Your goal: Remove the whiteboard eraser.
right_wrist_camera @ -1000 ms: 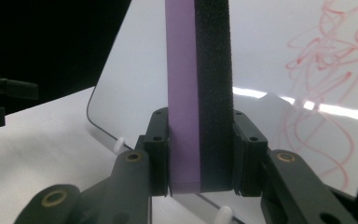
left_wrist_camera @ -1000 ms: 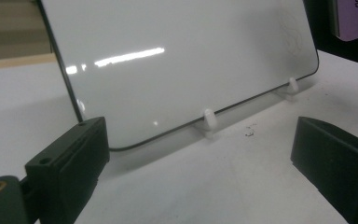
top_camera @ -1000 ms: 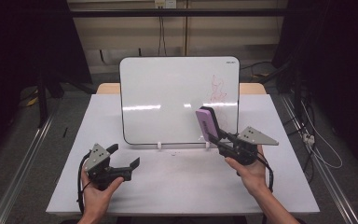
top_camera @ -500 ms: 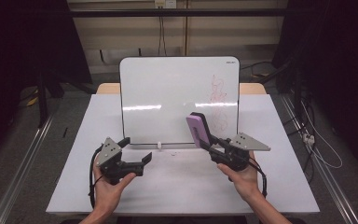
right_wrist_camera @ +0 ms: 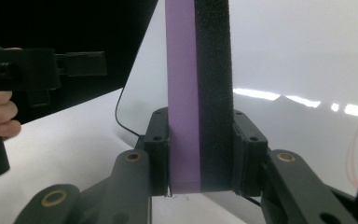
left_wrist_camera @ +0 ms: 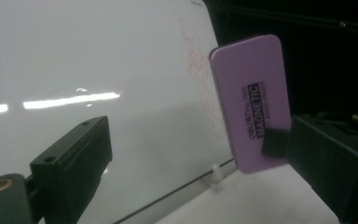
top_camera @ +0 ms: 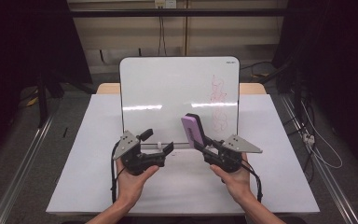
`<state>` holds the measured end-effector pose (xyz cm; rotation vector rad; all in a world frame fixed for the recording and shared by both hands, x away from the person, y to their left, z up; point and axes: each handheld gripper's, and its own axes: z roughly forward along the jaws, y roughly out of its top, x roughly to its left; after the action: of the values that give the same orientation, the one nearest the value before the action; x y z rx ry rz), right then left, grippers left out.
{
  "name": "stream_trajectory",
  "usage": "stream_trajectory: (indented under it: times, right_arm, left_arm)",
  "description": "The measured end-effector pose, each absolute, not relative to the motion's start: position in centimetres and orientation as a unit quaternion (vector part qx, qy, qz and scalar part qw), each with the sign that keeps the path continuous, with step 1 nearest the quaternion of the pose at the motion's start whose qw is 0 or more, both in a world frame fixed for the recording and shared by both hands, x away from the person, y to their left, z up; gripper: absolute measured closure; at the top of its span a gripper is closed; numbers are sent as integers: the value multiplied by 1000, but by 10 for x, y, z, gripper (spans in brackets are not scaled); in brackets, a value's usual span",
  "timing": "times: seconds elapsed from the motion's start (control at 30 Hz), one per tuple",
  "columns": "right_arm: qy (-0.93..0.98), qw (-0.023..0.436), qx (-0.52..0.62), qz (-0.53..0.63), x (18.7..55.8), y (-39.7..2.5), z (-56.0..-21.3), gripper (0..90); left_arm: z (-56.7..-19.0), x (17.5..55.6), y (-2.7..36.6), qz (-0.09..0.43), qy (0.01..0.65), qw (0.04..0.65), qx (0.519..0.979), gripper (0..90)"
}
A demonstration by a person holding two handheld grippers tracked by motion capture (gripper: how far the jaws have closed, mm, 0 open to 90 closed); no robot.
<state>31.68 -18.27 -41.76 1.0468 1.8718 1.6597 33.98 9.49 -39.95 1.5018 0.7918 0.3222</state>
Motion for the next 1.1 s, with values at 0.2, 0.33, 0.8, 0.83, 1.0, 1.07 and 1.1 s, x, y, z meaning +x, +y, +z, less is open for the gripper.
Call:
stream_trajectory:
  times: [0.2,0.33,0.8,0.83,1.0,1.07,1.1]
  right_arm:
    - [677,211,379,595,317,-180,-420,650]
    - [677,209,381,594,316,-178,-421,650]
    - [685,189,379,592,316,-167,-424,649]
    - [685,187,380,592,316,-167,-425,650]
    - [684,185,382,593,316,-166,-426,649]
    - [683,184,383,594,316,-165,-426,649]
    - [683,184,382,595,316,-165,-426,649]
  left_arm:
    - [-399,347,77,116,352,661,652,97]
    - [-400,350,73,90,374,670,635,137]
    - [-405,347,60,118,368,690,612,339]
    - [-406,347,59,113,369,692,610,355]
    - [-409,346,55,112,373,694,605,361]
    - [-410,347,52,108,381,696,599,360]
    - [-411,346,51,111,382,695,599,365]
